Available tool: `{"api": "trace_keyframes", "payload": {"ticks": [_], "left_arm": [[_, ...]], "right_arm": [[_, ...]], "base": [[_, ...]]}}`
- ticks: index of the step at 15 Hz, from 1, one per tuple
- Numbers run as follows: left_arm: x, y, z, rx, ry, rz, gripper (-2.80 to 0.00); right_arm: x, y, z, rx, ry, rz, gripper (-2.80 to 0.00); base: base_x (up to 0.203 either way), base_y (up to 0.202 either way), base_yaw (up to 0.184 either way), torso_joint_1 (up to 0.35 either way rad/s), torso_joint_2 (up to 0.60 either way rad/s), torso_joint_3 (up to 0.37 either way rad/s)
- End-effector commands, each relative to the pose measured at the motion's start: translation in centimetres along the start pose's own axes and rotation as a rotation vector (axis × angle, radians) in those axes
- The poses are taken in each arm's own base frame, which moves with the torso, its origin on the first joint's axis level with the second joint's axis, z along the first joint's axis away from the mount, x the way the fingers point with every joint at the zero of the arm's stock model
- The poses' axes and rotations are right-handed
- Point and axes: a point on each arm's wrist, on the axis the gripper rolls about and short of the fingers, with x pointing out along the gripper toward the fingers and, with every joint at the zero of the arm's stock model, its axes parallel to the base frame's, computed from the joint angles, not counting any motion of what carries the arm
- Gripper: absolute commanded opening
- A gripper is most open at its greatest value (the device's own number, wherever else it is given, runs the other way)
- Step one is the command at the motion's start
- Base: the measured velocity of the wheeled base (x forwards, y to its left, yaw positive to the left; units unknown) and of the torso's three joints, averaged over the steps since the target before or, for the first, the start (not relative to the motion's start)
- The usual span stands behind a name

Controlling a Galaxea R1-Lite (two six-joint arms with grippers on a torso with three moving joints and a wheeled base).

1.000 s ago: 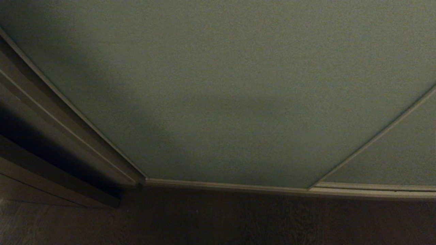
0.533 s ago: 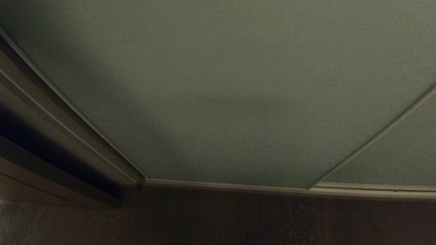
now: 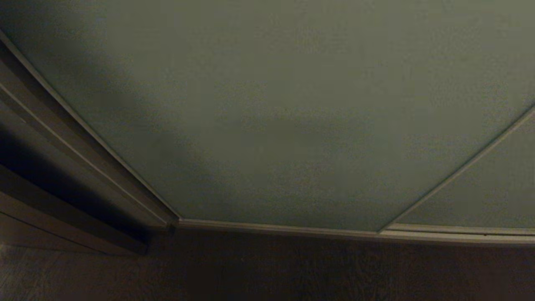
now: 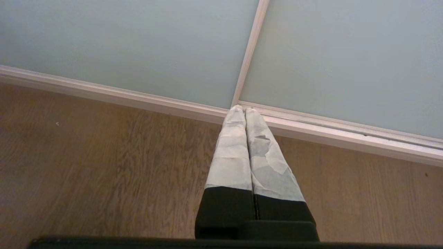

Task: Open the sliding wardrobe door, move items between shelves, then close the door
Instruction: Open the door

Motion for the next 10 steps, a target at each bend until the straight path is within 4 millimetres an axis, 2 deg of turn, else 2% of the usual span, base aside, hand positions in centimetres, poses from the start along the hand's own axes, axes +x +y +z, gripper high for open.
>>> {"api": "trace_keyframes", "payload": {"ticks": [1, 10], "left_arm": [[0.0, 0.0, 0.0, -0.007, -0.004, -0.020, -2.80], [-3.8, 2.0, 1.9, -0.054, -0.015, -0.214, -2.80]], "right_arm": [[0.0, 0.0, 0.0, -0.001, 0.000, 0.001, -2.80], [0.0, 0.0, 0.0, -0.001, 0.000, 0.001, -2.80]], "base": [[0.000, 0.000, 0.000, 0.000, 0.00, 0.000], [0.000, 0.000, 0.000, 0.000, 0.00, 0.000]]}}
